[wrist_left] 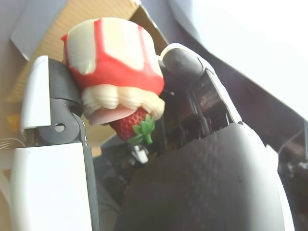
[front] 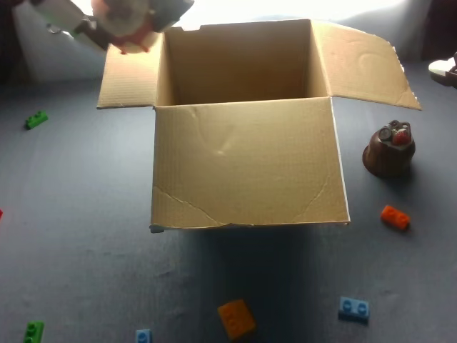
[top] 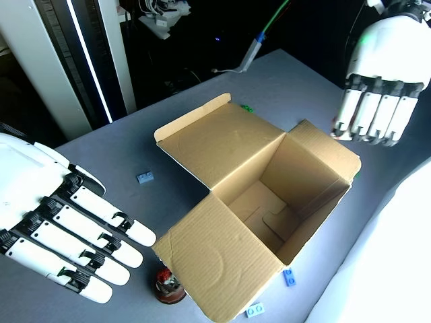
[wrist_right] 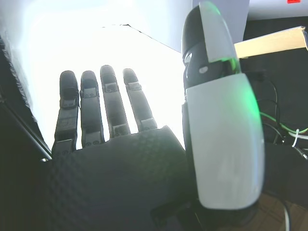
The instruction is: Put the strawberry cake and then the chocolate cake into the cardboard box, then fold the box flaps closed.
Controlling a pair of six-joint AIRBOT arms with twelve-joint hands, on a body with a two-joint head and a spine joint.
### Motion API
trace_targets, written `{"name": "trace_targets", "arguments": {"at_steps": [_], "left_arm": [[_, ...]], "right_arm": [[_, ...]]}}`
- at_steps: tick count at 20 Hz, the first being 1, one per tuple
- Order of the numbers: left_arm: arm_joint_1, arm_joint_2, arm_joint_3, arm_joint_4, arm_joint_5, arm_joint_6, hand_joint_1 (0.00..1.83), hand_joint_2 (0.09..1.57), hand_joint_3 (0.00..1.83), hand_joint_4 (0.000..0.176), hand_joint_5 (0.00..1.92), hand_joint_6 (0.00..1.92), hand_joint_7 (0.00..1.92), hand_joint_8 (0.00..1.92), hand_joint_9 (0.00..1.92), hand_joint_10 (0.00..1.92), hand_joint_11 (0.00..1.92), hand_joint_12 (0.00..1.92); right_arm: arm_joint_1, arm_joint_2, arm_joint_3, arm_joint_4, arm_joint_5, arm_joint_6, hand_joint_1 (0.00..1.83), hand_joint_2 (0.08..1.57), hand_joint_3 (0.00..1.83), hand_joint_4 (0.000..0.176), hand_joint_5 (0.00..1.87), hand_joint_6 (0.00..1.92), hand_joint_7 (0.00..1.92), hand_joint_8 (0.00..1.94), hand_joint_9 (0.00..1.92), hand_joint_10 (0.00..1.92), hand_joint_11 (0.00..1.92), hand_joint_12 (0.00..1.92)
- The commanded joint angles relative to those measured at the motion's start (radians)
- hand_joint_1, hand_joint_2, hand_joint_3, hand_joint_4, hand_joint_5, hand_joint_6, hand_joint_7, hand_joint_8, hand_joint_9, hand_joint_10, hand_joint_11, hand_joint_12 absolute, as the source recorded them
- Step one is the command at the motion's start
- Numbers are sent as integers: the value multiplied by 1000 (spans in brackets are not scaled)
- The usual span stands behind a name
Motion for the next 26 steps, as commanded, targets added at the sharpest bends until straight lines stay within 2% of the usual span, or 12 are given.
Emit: {"name": "trace_targets", "arguments": {"at_steps": [1,4,8,11,17,20,21,22,23,24,25,26], "left_arm": [[-10,3,-2,-69,41,6,1261,1375,16,0,491,1578,466,1803,518,1921,492,1921],[5,-29,-11,-66,42,6,1262,1377,11,0,495,1566,461,1813,517,1921,482,1921],[27,-71,-8,-66,42,6,1258,1383,9,0,498,1583,441,1831,510,1921,482,1921],[37,-105,4,-66,44,7,1271,1374,2,0,516,1522,469,1820,520,1921,502,1921],[68,-176,61,-60,47,8,1266,1373,0,0,522,1541,466,1803,523,1908,483,1921],[92,-192,68,-51,58,13,1254,1375,1,0,507,1598,448,1801,536,1866,479,1921],[98,-195,66,-48,61,14,1022,1353,0,0,559,1612,234,1725,289,1846,359,1921],[104,-197,64,-45,64,15,959,1360,2,0,539,1644,140,1666,212,1793,284,1921],[108,-199,63,-43,66,16,953,1261,0,0,259,1413,100,1543,159,1706,212,1893],[111,-200,61,-42,68,17,844,1215,0,0,252,1106,212,1218,190,1496,180,1794],[112,-201,61,-40,69,18,796,1175,0,0,276,893,293,957,220,1336,163,1718],[113,-201,61,-40,69,20,732,1120,0,0,319,617,398,584,285,1049,128,1584]], "right_arm": [[10,10,1,-15,114,1,626,1085,3,6,75,1,112,1,104,1,0,376],[10,9,1,-15,114,1,605,1088,2,8,74,0,102,1,92,0,0,289],[8,8,1,-15,114,1,625,1083,0,13,73,1,105,1,95,2,0,337],[8,8,1,-15,114,1,592,1093,2,8,61,1,98,4,89,4,0,296],[9,7,1,-15,115,1,594,1087,0,9,66,3,107,1,102,3,0,417],[9,7,1,-14,117,1,583,1096,2,5,69,1,115,1,92,3,0,357],[9,7,1,-12,118,1,580,1091,0,7,73,1,114,0,100,3,0,422],[9,7,2,-7,118,1,578,1091,0,5,76,2,117,1,100,3,0,428],[9,7,2,0,118,1,598,1081,0,1,97,6,130,3,111,5,0,470],[9,7,3,5,119,1,589,1083,0,1,93,3,115,2,97,3,0,430],[9,7,3,9,123,1,593,1082,0,2,95,2,111,1,93,2,0,406],[9,7,4,13,133,1,585,1084,0,2,102,4,107,0,96,3,0,398]]}}
